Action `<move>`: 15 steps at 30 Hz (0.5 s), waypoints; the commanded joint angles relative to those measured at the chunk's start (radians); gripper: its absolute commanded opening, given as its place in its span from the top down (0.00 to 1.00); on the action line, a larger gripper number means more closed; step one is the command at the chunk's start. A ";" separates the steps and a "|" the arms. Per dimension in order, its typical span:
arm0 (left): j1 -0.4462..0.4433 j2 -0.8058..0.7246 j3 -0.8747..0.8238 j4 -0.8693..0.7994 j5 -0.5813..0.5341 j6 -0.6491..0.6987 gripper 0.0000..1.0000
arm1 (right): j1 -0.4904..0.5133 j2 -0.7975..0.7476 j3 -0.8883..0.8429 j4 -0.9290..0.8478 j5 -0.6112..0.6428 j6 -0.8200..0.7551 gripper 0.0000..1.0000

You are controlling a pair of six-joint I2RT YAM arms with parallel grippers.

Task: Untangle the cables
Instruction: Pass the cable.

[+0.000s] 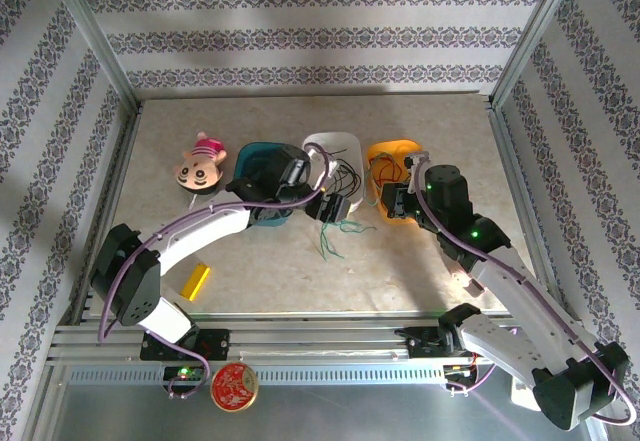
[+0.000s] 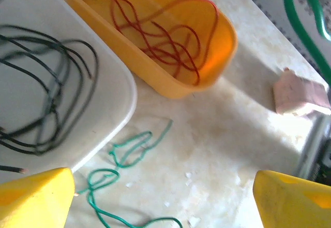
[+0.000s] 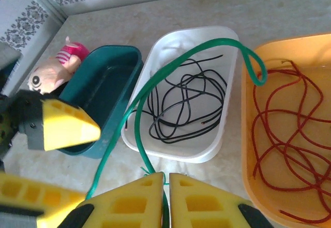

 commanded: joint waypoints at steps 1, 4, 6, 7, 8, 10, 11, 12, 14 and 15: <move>-0.015 -0.014 -0.009 0.079 0.107 0.008 0.11 | -0.002 0.000 0.021 0.025 -0.047 -0.002 0.87; -0.015 -0.035 -0.021 0.113 0.181 -0.001 0.11 | -0.002 0.012 0.018 0.023 -0.045 -0.008 0.88; -0.015 -0.041 -0.018 0.125 0.217 -0.005 0.11 | 0.003 0.024 0.018 0.026 -0.048 -0.009 0.88; -0.015 -0.040 -0.015 0.134 0.233 -0.010 0.11 | 0.008 0.031 0.018 0.026 -0.047 -0.011 0.88; -0.015 -0.038 -0.013 0.145 0.245 -0.014 0.11 | 0.013 0.037 0.022 0.027 -0.045 -0.012 0.88; -0.015 -0.027 -0.008 0.172 0.267 -0.029 0.11 | 0.027 0.047 0.027 0.032 -0.041 -0.016 0.88; -0.015 -0.021 -0.004 0.180 0.273 -0.034 0.11 | 0.034 0.053 0.031 0.034 -0.038 -0.018 0.88; -0.015 -0.012 0.002 0.185 0.279 -0.038 0.12 | 0.042 0.057 0.035 0.036 -0.033 -0.019 0.88; -0.015 0.002 0.010 0.193 0.281 -0.044 0.17 | 0.054 0.061 0.040 0.041 -0.028 -0.020 0.88; -0.015 0.008 0.013 0.198 0.279 -0.048 0.20 | 0.060 0.062 0.039 0.046 -0.024 -0.017 0.88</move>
